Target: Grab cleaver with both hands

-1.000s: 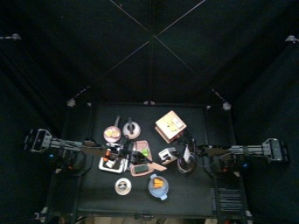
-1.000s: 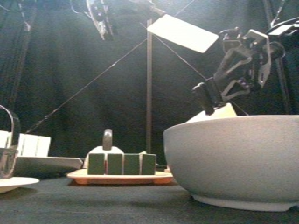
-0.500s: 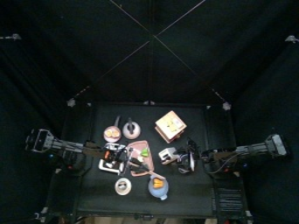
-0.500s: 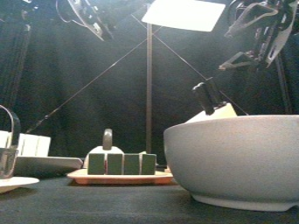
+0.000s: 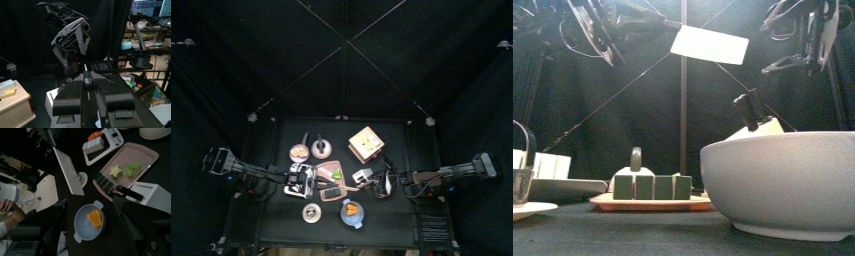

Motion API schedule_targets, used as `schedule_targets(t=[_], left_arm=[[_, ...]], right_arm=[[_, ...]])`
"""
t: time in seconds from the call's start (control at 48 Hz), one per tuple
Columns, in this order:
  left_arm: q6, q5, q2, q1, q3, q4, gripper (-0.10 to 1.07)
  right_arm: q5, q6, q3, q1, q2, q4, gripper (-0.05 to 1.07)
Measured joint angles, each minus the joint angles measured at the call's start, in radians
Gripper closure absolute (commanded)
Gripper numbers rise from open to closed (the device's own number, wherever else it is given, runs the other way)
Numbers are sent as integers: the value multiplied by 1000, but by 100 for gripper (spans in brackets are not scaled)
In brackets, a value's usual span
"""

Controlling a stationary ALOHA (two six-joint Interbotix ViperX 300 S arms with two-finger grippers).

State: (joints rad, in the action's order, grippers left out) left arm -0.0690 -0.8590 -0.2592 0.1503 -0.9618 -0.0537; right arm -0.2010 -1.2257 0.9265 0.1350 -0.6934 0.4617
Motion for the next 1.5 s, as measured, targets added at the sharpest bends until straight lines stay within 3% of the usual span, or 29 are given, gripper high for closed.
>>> schedule_targets(t=[0.229, 0.396, 0.5, 0.646, 0.896, 1.125, 1.5], left_arm=[[-21, -3, 2, 17, -3, -11, 54], [-21, 12, 3, 18, -2, -12, 54], [-21, 12, 6, 17, -3, -12, 54], [-23, 12, 28, 15, 2, -15, 54], [-21, -3, 81, 15, 43, -18, 54], [-18, -9, 89, 23, 60, -44, 54], [-18, -9, 143, 67, 100, -72, 54]], right_arm=[[-199, -14, -98, 5, 26, -155, 1], [-557, -8, -221, 8, 32, -210, 1], [-657, 31, -256, 12, 21, -209, 1], [-612, 114, -258, 18, -3, -261, 2], [-345, 310, -179, 37, 8, -284, 2], [-156, 357, -127, 109, 72, -241, 2], [-89, 345, -127, 146, 201, -114, 2]])
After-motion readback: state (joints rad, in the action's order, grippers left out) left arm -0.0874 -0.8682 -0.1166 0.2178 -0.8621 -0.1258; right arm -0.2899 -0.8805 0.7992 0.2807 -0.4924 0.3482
